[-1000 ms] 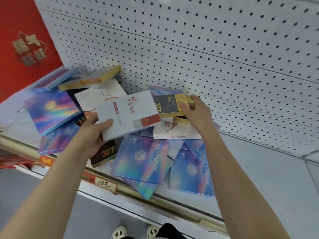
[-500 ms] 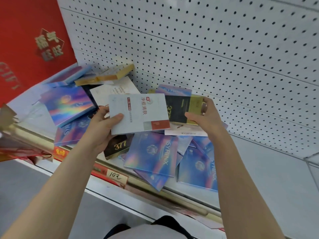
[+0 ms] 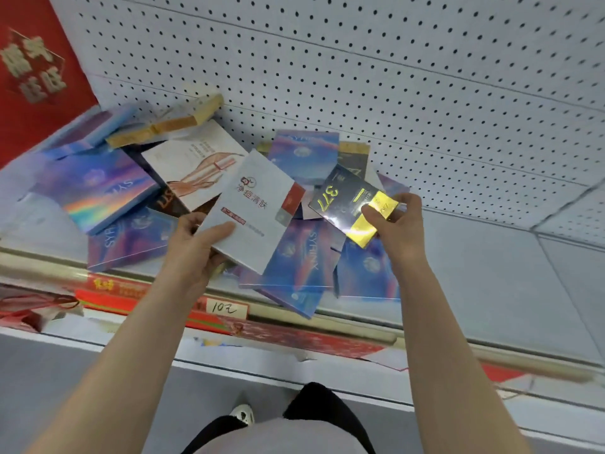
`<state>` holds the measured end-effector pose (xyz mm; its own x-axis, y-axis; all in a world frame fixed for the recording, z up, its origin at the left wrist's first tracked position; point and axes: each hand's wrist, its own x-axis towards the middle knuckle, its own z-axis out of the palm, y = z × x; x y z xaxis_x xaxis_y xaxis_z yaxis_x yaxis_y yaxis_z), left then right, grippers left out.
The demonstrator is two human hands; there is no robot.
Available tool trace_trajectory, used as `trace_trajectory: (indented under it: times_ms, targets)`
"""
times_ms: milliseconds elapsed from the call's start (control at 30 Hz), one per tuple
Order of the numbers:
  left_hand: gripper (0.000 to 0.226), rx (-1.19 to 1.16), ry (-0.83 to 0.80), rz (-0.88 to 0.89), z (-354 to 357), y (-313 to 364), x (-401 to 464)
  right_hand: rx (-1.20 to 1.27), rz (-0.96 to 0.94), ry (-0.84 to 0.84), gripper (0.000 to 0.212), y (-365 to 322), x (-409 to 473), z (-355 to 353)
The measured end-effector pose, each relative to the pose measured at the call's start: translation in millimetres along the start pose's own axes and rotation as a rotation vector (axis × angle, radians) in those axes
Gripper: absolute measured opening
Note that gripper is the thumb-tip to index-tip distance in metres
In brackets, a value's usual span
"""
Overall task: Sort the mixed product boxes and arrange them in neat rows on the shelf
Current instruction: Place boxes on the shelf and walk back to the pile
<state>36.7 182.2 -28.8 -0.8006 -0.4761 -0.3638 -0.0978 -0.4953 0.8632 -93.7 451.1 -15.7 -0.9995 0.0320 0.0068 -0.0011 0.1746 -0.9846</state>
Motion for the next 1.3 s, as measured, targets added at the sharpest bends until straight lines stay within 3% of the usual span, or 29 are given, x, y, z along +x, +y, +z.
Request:
trace_trajectory:
  times_ms: [133, 233, 300, 433, 533, 767, 900, 1100, 1300]
  targets:
    - [0.042, 0.001, -0.166, -0.130, 6, -17, -10, 0.067, 0.048, 0.172, 0.035, 4, -21, -19]
    - [0.027, 0.016, -0.267, -0.190, 21, -30, -18, 0.060, 0.071, 0.257, 0.014, 11, -29, -39]
    - [0.016, 0.012, -0.263, -0.208, 34, -38, -24, 0.011, 0.112, 0.270, 0.011, 18, -39, -53]
    - [0.015, 0.109, -0.301, -0.174, 64, -57, -35, -0.292, 0.239, 0.347, 0.037, 26, -59, -97]
    - [0.023, 0.186, -0.394, -0.179, 94, -73, -51, -0.311, 0.324, 0.385, 0.045, 36, -76, -144]
    - [0.034, 0.290, -0.547, -0.129, 196, -136, -129, -0.039, 0.320, 0.384, 0.035, 61, -148, -279]
    - [0.006, 0.296, -0.565, -0.179, 264, -191, -186, -0.058, 0.286, 0.513, 0.022, 84, -195, -376]
    - [0.015, 0.314, -0.684, -0.277, 368, -274, -275, 0.018, 0.314, 0.821, 0.022, 114, -257, -521]
    - [0.012, 0.365, -0.834, -0.291, 456, -340, -339, 0.037, 0.376, 0.977, 0.026, 133, -287, -628]
